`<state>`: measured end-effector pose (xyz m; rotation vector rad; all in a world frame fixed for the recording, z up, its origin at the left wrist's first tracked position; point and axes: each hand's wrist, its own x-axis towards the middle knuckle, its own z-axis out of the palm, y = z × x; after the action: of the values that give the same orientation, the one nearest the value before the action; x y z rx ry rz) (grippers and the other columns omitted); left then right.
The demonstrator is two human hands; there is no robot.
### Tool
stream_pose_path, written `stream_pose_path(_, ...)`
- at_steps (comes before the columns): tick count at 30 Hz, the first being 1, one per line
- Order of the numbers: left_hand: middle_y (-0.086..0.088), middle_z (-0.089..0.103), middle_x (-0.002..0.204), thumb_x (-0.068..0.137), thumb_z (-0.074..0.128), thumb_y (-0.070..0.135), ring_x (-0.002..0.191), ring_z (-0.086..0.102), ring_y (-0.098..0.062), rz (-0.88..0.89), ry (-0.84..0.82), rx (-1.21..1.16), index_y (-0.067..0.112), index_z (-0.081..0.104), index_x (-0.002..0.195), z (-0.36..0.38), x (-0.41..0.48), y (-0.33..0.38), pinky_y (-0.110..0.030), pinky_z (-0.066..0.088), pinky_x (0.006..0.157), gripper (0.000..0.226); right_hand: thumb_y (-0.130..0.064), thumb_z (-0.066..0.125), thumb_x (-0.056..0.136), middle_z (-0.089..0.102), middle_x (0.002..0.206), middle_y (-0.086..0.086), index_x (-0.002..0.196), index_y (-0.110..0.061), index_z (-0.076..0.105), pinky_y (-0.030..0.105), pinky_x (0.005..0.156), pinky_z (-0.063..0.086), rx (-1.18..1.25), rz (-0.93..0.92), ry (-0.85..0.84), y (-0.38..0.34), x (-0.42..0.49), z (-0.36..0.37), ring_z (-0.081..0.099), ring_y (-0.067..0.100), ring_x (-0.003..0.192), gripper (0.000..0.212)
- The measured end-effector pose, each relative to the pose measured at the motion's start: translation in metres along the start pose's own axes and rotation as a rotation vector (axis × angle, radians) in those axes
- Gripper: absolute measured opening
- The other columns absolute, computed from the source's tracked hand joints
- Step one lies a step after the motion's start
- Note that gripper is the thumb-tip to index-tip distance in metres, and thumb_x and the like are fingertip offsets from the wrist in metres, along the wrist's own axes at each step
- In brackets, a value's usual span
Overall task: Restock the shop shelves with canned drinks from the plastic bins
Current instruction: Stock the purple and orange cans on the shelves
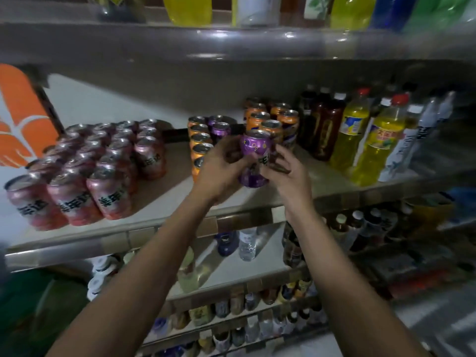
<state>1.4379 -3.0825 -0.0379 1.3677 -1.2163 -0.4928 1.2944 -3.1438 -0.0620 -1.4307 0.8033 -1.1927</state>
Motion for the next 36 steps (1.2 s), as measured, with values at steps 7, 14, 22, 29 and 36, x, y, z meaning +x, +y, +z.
stream_pose_path(7, 0.003, 0.073, 0.113, 0.083, 0.081, 0.033, 0.098, 0.071, -0.012, 0.127, -0.023, 0.539, 0.021, 0.068, 0.126, -0.036, 0.055, 0.017, -0.028, 0.055, 0.089, 0.047, -0.005, 0.079, 0.082, 0.056, 0.138, 0.008, 0.137, -0.024, 0.053, 0.031, 0.098, 0.052, -0.008, -0.068, 0.0, 0.013, 0.045, 0.033, 0.056, 0.01, 0.117, 0.064)
stream_pose_path(14, 0.007, 0.076, 0.11, 0.073, 0.081, 0.043, 0.103, 0.07, -0.014, 0.189, -0.11, 0.845, 0.031, 0.069, 0.123, -0.056, 0.1, 0.007, -0.037, 0.053, 0.094, 0.052, -0.016, 0.077, 0.086, 0.06, 0.138, 0.006, 0.147, -0.027, 0.046, 0.048, 0.107, 0.048, -0.211, -0.064, 0.045, 0.039, 0.077, 0.069, 0.056, 0.018, 0.128, 0.069)
stream_pose_path(22, 0.001, 0.077, 0.105, 0.08, 0.065, 0.06, 0.107, 0.068, -0.027, 0.262, -0.123, 1.17, 0.032, 0.079, 0.099, -0.069, 0.137, -0.025, -0.041, 0.044, 0.099, 0.037, -0.015, 0.061, 0.096, 0.067, 0.128, -0.001, 0.139, -0.028, 0.054, 0.036, 0.1, 0.051, -0.4, -0.188, 0.114, 0.069, 0.094, 0.098, 0.06, 0.017, 0.122, 0.046)
stream_pose_path(29, -0.003, 0.073, 0.108, 0.081, 0.065, 0.066, 0.108, 0.064, -0.03, 0.245, -0.065, 1.233, 0.035, 0.079, 0.1, -0.066, 0.155, -0.049, -0.041, 0.037, 0.101, 0.038, -0.035, 0.044, 0.101, 0.066, 0.126, -0.003, 0.137, -0.03, 0.052, 0.026, 0.096, 0.044, -0.392, -0.12, 0.123, 0.078, 0.101, 0.11, 0.059, 0.017, 0.121, 0.037)
stream_pose_path(36, 0.006, 0.07, 0.117, 0.084, 0.07, 0.057, 0.116, 0.06, -0.022, 0.17, -0.024, 1.179, 0.038, 0.077, 0.101, -0.064, 0.157, -0.053, -0.041, 0.03, 0.107, 0.027, -0.028, 0.049, 0.103, 0.064, 0.13, 0.001, 0.14, -0.026, 0.05, 0.028, 0.096, 0.045, -0.428, -0.072, 0.124, 0.073, 0.104, 0.113, 0.058, 0.021, 0.122, 0.037)
